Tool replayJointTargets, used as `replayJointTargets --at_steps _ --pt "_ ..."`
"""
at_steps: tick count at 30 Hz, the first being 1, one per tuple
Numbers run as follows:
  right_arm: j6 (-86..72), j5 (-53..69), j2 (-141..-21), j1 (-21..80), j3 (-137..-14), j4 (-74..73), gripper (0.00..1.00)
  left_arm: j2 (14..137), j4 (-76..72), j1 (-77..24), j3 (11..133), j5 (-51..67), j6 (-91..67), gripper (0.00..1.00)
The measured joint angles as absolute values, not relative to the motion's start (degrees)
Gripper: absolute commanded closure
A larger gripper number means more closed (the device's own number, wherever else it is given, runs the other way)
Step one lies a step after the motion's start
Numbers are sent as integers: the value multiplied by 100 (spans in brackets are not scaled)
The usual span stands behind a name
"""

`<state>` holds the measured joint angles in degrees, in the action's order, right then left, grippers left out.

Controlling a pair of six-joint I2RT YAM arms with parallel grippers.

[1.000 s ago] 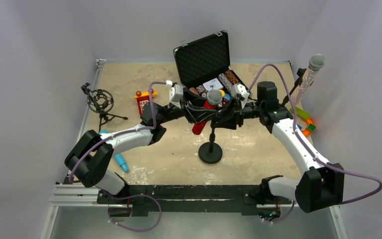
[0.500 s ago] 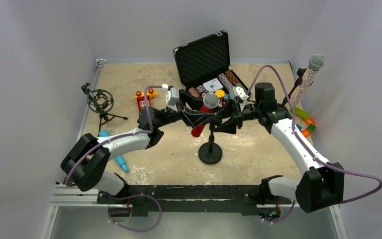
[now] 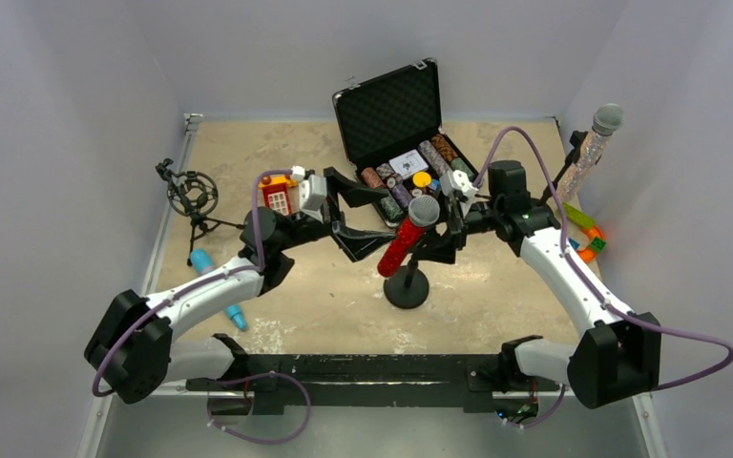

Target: Attach the microphones to the stand

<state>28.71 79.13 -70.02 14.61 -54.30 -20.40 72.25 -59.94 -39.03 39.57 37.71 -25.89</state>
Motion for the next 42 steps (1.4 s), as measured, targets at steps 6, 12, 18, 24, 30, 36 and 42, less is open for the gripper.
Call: replayJointTargets --at_steps 6,12,18,24,30,36,42 --pt "3096 7915 -6899 1461 -5430 -2198 20 6619 -5356 -3524 3662 4064 -2429 1" --pt "3256 7911 -6893 1459 -5430 -2318 18 5944 -4206 -3479 3636 4272 -2040 1" --pt "3380 7915 -6893 1406 -5430 -2399 17 5422 -2432 -3559 3710 4215 -1457 1" --pt "3426 7915 -6893 1347 -5430 -2443 16 5347 -834 -3922 4257 3830 -910 1" --pt "3454 7907 -6893 1334 -5430 -2453 16 5640 -403 -4342 4550 3330 -764 1" --pt "3454 7905 -6893 1308 -5430 -2464 16 5999 -163 -4659 4877 2895 -639 1" --pt "3454 7905 -6893 1306 -5430 -2464 16 6316 -215 -4906 5186 2659 -609 1"
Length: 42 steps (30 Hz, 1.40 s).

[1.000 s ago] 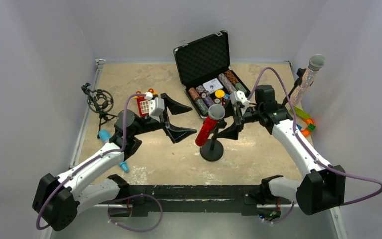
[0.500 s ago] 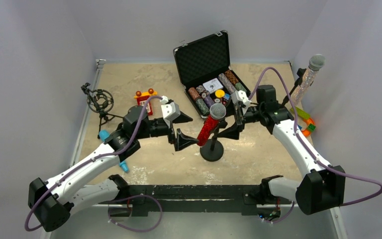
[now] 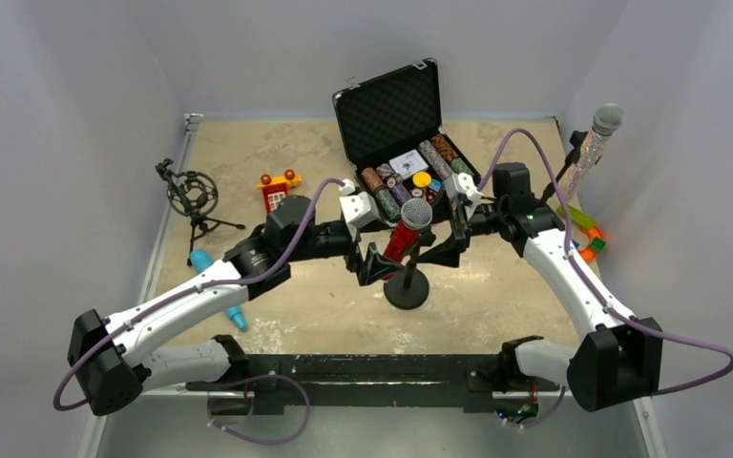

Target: Attach the microphones to the stand

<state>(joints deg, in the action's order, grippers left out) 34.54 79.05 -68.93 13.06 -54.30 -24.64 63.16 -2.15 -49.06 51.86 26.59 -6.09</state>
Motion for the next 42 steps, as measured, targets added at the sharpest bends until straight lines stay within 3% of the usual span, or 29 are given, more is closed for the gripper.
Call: replayJointTargets --at_steps 10,16,19,20,22,25,26,34,42 --pt "3454 7905 -6893 1306 -5430 -2464 16 6831 -303 -5153 5395 2292 -373 1" --pt "3454 7905 -6893 1304 -5430 -2464 16 7105 -460 -5179 5586 2180 -272 14" --pt "3454 7905 -6893 1304 -5430 -2464 16 7207 -569 -5194 5673 2161 -228 28" --pt "3454 7905 -6893 1304 -5430 -2464 16 7238 -596 -5194 5699 2163 -213 39" --pt "3454 7905 -6893 1304 -5430 -2464 16 7282 -615 -5201 5743 2178 -202 70" --pt "3454 7907 -6893 1299 -5430 -2464 16 7314 -585 -5218 5784 2209 -180 95" --pt "3454 7907 -6893 1297 -5430 -2464 16 7317 -587 -5221 5787 2222 -158 99" --pt "3457 7924 -6890 1245 -5430 -2464 15 7100 -263 -5148 5784 2075 -126 100" --pt "3461 7994 -6807 1083 -5430 -2467 15 6458 510 -4003 5776 1859 -8 100"
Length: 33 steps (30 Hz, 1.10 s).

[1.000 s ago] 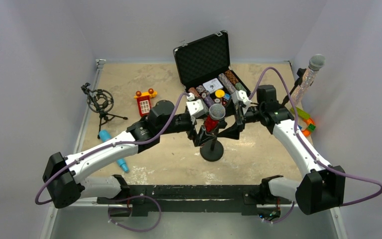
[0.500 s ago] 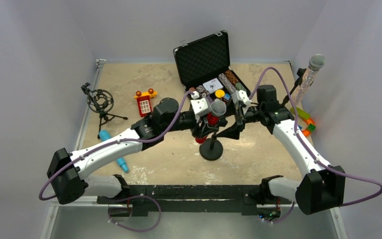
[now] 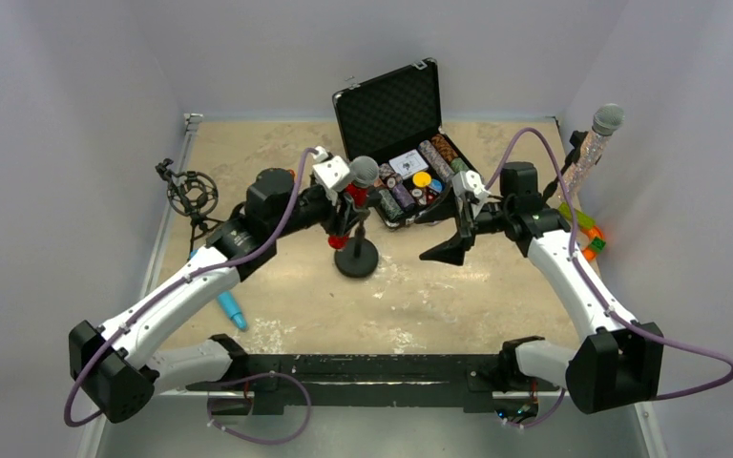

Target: Attach the microphones to the stand

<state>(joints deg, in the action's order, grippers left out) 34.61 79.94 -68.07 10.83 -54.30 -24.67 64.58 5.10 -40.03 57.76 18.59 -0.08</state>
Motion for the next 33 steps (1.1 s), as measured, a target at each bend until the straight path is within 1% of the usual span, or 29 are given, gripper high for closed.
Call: replayJointTargets --at_steps 3,5,11,18,27,33 --pt "3481 8036 -6807 1081 -5430 -2467 15 6493 659 -3566 5863 1645 185 100" --pt "3505 8038 -6810 1081 -5430 -2480 15 6722 799 -3301 6110 1527 270 100" --pt "3590 8036 -6805 1076 -5430 -2502 15 7856 902 -2628 7284 1269 268 100" --pt "3651 8036 -6805 1057 -5430 -2541 15 9030 607 -2014 8499 974 224 100" --pt "3695 8040 -6805 1041 -5430 -2585 15 10307 484 -1697 9789 598 196 100" --pt "3710 8055 -6805 1011 -5430 -2617 15 10825 375 -1662 10108 556 58 100"
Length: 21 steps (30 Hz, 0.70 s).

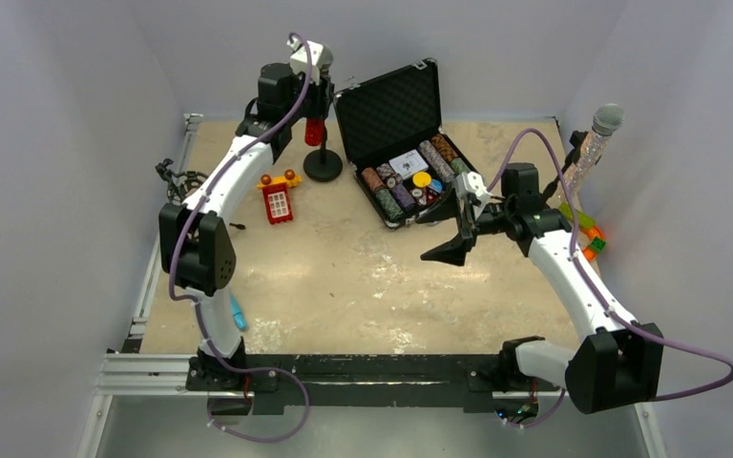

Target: Attach the microphones to the stand

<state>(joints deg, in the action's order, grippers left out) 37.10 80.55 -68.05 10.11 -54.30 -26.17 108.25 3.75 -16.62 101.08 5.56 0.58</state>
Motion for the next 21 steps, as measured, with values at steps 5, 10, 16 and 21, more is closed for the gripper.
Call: replayJointTargets --at_steps 5,10,16,21 --pt "3712 8055 -6805 961 -5430 -2617 15 10973 250 -1553 10103 604 -196 98" --pt "3712 8058 -6805 930 -5430 -2620 15 10930 -43 -1490 9852 617 -349 63" --pt "3715 8060 -6805 930 -5430 -2622 15 10615 -257 -1485 9365 589 -471 35" --pt "3715 8062 -6805 930 -5430 -2626 15 10337 -246 -1485 9343 563 -642 16"
